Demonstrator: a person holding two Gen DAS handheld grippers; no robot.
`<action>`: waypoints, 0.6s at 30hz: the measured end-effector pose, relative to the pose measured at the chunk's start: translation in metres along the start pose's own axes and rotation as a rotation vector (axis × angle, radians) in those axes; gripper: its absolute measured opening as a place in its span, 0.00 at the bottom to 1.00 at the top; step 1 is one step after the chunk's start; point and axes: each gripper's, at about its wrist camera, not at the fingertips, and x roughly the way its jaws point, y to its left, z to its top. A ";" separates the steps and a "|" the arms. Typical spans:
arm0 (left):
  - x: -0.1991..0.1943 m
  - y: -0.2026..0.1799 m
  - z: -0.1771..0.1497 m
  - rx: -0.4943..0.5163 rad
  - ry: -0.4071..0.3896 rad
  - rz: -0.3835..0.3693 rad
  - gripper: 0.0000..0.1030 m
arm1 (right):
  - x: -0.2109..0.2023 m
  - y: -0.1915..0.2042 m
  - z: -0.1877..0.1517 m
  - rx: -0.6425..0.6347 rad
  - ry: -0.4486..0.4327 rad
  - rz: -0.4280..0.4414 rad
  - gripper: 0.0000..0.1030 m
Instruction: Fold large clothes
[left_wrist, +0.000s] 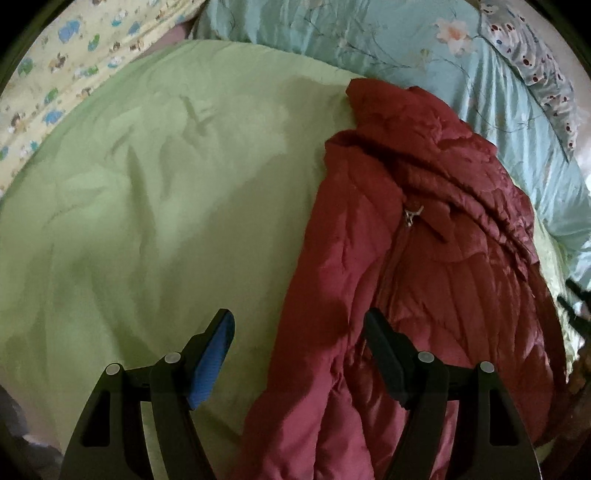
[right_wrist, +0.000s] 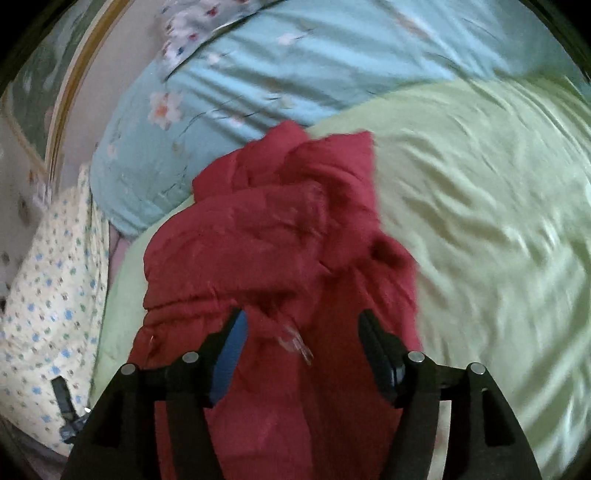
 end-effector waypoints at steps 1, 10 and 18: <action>0.001 0.002 -0.001 0.000 0.003 -0.007 0.70 | -0.006 -0.008 -0.006 0.031 -0.002 -0.002 0.64; 0.009 -0.002 -0.010 0.052 0.036 -0.068 0.70 | -0.055 -0.040 -0.065 0.214 -0.026 0.049 0.65; 0.004 0.013 -0.026 0.070 0.049 -0.119 0.71 | -0.047 -0.017 -0.112 0.081 0.147 -0.176 0.65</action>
